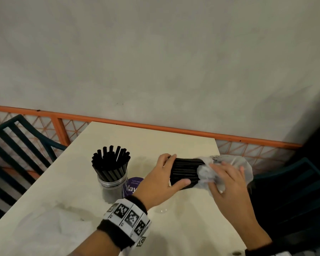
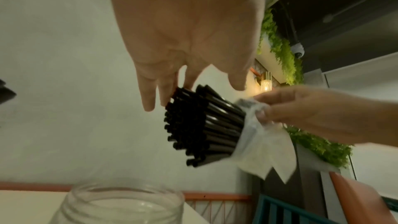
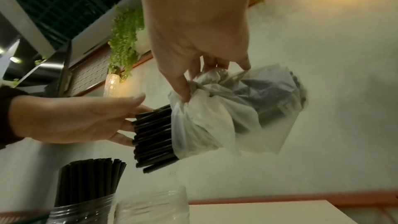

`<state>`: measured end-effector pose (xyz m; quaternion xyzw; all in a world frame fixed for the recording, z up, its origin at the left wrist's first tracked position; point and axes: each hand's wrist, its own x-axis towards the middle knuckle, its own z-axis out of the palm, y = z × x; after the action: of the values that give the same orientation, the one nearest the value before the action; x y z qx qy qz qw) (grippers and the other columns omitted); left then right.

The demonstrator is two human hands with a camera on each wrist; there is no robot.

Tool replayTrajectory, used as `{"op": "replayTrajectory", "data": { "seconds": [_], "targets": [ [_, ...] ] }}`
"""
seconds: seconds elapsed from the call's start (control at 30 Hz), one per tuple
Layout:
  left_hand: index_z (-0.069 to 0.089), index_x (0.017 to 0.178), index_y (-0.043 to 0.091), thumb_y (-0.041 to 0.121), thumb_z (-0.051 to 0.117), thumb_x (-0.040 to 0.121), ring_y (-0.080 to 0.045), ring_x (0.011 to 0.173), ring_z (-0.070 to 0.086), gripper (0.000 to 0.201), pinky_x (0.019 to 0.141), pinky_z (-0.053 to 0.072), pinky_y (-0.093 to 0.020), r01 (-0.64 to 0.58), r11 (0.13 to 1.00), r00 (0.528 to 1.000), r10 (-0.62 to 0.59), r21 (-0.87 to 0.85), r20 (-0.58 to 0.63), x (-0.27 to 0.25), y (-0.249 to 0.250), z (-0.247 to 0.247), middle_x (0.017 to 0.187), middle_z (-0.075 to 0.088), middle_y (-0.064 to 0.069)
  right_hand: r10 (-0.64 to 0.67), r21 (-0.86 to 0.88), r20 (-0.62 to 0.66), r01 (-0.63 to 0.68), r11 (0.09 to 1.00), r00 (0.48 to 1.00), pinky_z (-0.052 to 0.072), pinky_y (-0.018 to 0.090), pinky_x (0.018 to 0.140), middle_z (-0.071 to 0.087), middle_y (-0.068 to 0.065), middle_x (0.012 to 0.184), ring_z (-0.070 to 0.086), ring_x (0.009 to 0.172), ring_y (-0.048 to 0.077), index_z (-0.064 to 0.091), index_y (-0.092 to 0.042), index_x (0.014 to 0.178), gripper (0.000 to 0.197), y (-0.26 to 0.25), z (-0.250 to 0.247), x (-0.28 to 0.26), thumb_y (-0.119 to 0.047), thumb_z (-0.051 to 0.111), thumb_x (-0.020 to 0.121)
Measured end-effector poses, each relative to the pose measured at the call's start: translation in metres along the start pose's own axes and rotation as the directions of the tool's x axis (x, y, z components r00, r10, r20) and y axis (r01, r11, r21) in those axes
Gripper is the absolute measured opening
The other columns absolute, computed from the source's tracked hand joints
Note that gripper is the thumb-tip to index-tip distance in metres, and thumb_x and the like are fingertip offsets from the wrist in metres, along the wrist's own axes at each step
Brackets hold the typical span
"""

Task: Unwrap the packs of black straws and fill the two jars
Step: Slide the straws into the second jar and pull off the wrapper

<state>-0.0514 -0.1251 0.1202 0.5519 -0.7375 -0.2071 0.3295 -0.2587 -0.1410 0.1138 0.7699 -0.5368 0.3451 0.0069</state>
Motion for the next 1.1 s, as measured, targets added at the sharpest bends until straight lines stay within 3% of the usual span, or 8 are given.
{"op": "replayTrajectory", "data": {
  "seconds": [0.17, 0.3, 0.43, 0.53, 0.63, 0.8, 0.93, 1.1],
  "targets": [
    [0.003, 0.144, 0.006, 0.057, 0.075, 0.057, -0.022, 0.137, 0.025, 0.124, 0.112, 0.03, -0.033, 0.101, 0.992, 0.994, -0.098, 0.073, -0.053, 0.015, -0.034, 0.036, 0.152, 0.011, -0.011, -0.159, -0.128, 0.038, 0.163, 0.978, 0.987, 0.018, 0.051, 0.11, 0.065, 0.006, 0.104, 0.052, 0.114, 0.023, 0.064, -0.012, 0.112, 0.038, -0.007, 0.021, 0.033, -0.011, 0.07, 0.074],
    [0.01, 0.142, 0.011, 0.06, 0.071, 0.057, -0.028, 0.122, 0.047, 0.116, 0.096, 0.047, -0.037, 0.156, 0.987, 0.964, -0.146, 0.026, -0.221, 0.013, -0.058, 0.061, 0.141, 0.032, -0.015, -0.258, -0.163, 0.074, 0.267, 0.95, 0.963, 0.02, 0.05, 0.113, 0.066, 0.002, 0.099, 0.045, 0.113, 0.018, 0.065, -0.014, 0.109, 0.035, -0.008, 0.038, 0.038, -0.017, 0.06, 0.075],
    [0.018, 0.134, 0.018, 0.065, 0.059, 0.063, -0.026, 0.114, 0.052, 0.095, 0.091, 0.05, -0.039, 0.149, 0.989, 0.944, -0.145, -0.009, -0.298, 0.013, -0.069, 0.071, 0.135, 0.039, -0.013, -0.313, -0.166, 0.109, 0.328, 0.93, 0.943, 0.012, 0.042, 0.111, 0.065, 0.002, 0.098, 0.045, 0.112, 0.017, 0.064, -0.014, 0.11, 0.038, -0.005, 0.045, 0.042, -0.025, 0.041, 0.081],
    [0.028, 0.134, 0.006, 0.071, 0.054, 0.067, -0.024, 0.114, 0.051, 0.096, 0.095, 0.047, -0.039, 0.161, 0.987, 0.951, -0.15, 0.017, -0.27, 0.011, -0.074, 0.075, 0.129, 0.046, -0.01, -0.373, -0.15, 0.121, 0.388, 0.909, 0.92, 0.009, 0.039, 0.113, 0.066, 0.005, 0.097, 0.044, 0.111, 0.017, 0.065, -0.013, 0.108, 0.039, -0.008, 0.046, 0.046, -0.023, 0.038, 0.081],
    [0.024, 0.133, 0.011, 0.074, 0.043, 0.073, -0.025, 0.118, 0.05, 0.089, 0.098, 0.045, -0.041, 0.152, 0.987, 0.954, -0.132, 0.054, -0.271, 0.004, -0.078, 0.08, 0.131, 0.048, -0.012, -0.443, -0.149, 0.13, 0.459, 0.876, 0.887, 0.009, 0.039, 0.113, 0.066, 0.006, 0.095, 0.046, 0.106, 0.018, 0.064, -0.011, 0.106, 0.037, -0.013, 0.049, 0.049, -0.021, 0.041, 0.078],
    [0.022, 0.137, 0.006, 0.075, 0.029, 0.078, -0.029, 0.128, 0.044, 0.092, 0.103, 0.038, -0.04, 0.205, 0.976, 0.95, -0.181, 0.072, -0.254, 0.001, -0.086, 0.08, 0.141, 0.041, -0.019, -0.563, -0.219, 0.218, 0.602, 0.768, 0.797, 0.017, 0.044, 0.111, 0.067, 0.007, 0.095, 0.056, 0.101, 0.022, 0.065, -0.009, 0.105, 0.04, -0.031, 0.052, 0.056, -0.01, 0.073, 0.065],
    [0.012, 0.143, 0.003, 0.086, 0.017, 0.066, -0.023, 0.14, 0.025, 0.114, 0.111, 0.024, -0.029, 0.228, 0.972, 0.964, -0.215, 0.065, -0.158, -0.001, -0.087, 0.069, 0.153, 0.02, -0.014, -0.601, -0.246, 0.305, 0.671, 0.699, 0.738, 0.021, 0.047, 0.108, 0.069, 0.007, 0.093, 0.064, 0.098, 0.025, 0.067, -0.009, 0.102, 0.04, -0.042, 0.057, 0.062, -0.018, 0.075, 0.064],
    [0.0, 0.145, 0.01, 0.077, 0.046, 0.063, -0.014, 0.142, 0.017, 0.115, 0.112, 0.019, -0.023, 0.237, 0.96, 0.966, -0.25, -0.15, -0.071, 0.0, -0.088, 0.063, 0.155, 0.012, -0.005, -0.651, -0.258, 0.398, 0.759, 0.597, 0.647, 0.033, 0.049, 0.105, 0.07, 0.005, 0.097, 0.064, 0.104, 0.025, 0.067, -0.012, 0.104, 0.032, -0.045, 0.057, 0.063, -0.018, 0.05, 0.077]
  ]
}}
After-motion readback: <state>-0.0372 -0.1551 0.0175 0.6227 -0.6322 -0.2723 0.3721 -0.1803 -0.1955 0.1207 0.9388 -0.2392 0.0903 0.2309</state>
